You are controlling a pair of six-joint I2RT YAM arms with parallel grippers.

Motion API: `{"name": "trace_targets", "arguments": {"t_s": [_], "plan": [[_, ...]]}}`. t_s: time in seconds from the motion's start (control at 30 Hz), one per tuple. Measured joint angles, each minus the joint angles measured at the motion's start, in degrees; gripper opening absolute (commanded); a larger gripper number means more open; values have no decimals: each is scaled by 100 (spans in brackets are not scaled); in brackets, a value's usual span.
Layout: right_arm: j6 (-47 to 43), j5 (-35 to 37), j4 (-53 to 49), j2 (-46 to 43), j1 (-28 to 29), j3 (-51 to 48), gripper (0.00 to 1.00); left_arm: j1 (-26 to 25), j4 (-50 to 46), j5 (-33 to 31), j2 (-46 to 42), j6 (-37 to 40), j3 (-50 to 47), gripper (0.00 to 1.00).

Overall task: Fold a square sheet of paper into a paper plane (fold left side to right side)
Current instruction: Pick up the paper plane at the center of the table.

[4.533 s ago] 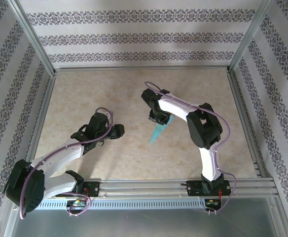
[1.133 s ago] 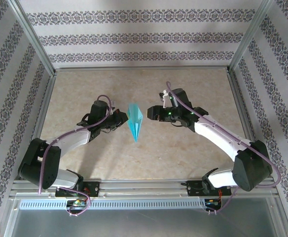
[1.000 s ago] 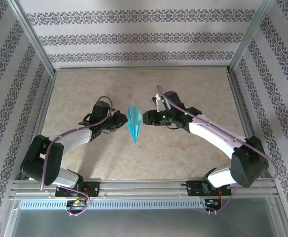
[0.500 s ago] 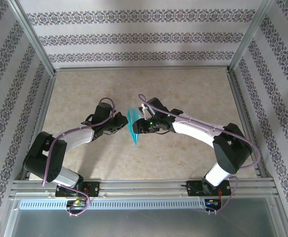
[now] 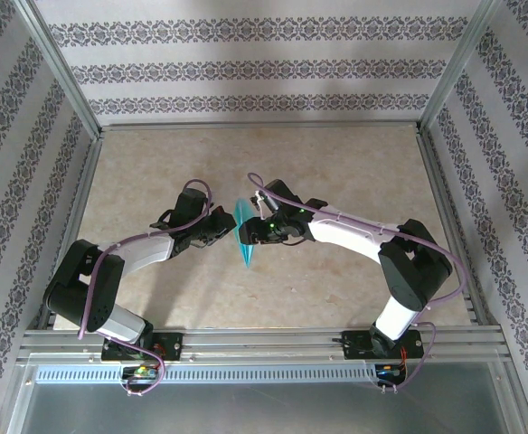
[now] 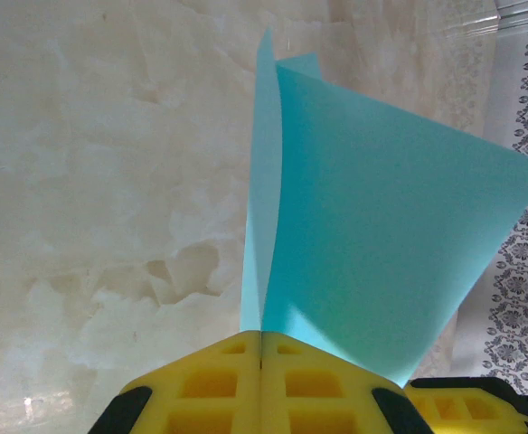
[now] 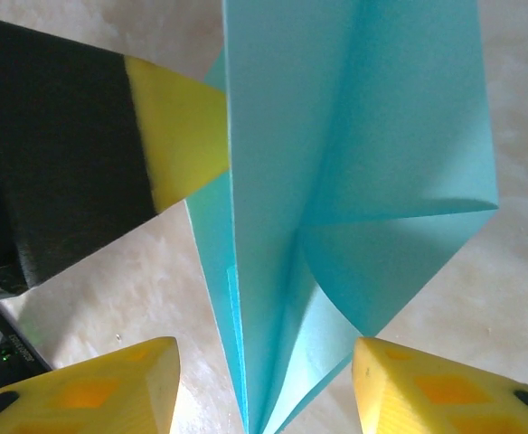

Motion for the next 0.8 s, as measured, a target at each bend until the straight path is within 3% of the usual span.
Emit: {"name": "trace_targets", "arguments": {"t_s": [0.23, 0.8], "plan": [[61, 319, -20, 0, 0, 0, 61, 0, 26, 0, 63, -2, 0, 0], [85, 278, 31, 4, 37, 2, 51, -4, 48, 0, 81, -26, 0, 0]]}}
